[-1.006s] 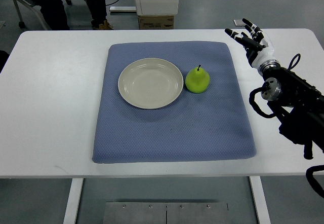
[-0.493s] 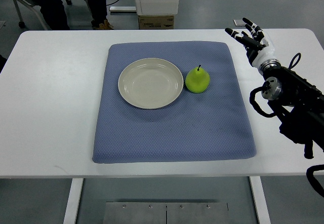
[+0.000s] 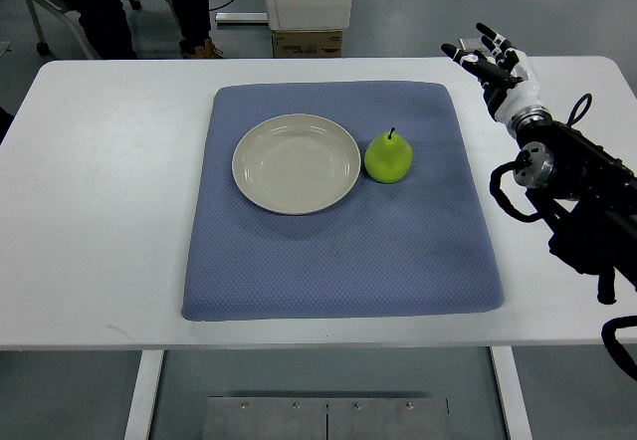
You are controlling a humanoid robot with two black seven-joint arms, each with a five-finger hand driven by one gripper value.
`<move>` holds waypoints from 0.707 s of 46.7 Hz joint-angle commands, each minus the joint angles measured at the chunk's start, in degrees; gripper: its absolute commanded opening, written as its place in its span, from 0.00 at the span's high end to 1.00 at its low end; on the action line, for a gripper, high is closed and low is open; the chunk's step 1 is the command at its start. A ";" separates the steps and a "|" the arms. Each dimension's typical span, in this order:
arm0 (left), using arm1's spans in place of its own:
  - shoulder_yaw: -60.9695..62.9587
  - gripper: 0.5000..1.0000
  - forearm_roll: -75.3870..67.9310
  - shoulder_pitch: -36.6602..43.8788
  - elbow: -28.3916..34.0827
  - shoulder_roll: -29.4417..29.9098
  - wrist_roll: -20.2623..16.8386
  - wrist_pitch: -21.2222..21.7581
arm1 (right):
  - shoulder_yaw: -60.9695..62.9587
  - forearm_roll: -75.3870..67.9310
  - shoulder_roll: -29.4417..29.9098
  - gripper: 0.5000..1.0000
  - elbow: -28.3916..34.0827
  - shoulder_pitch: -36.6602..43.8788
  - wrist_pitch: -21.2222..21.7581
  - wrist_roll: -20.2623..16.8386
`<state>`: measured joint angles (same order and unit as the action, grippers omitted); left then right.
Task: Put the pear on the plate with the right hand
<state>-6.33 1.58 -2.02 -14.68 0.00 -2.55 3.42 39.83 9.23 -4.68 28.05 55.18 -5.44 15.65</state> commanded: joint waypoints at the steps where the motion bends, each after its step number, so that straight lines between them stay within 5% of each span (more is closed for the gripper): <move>1: 0.00 0.00 0.00 0.00 0.00 0.00 0.00 0.01 | -0.01 0.00 -0.07 0.00 -0.02 0.10 -0.01 0.00; 33: 0.00 0.00 0.00 0.00 0.00 0.00 0.00 0.01 | -0.19 0.26 -0.33 0.00 -0.02 0.37 0.08 -0.09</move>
<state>-6.33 1.58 -2.02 -14.68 0.00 -2.55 3.42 39.73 9.31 -5.10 28.04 55.57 -5.44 15.55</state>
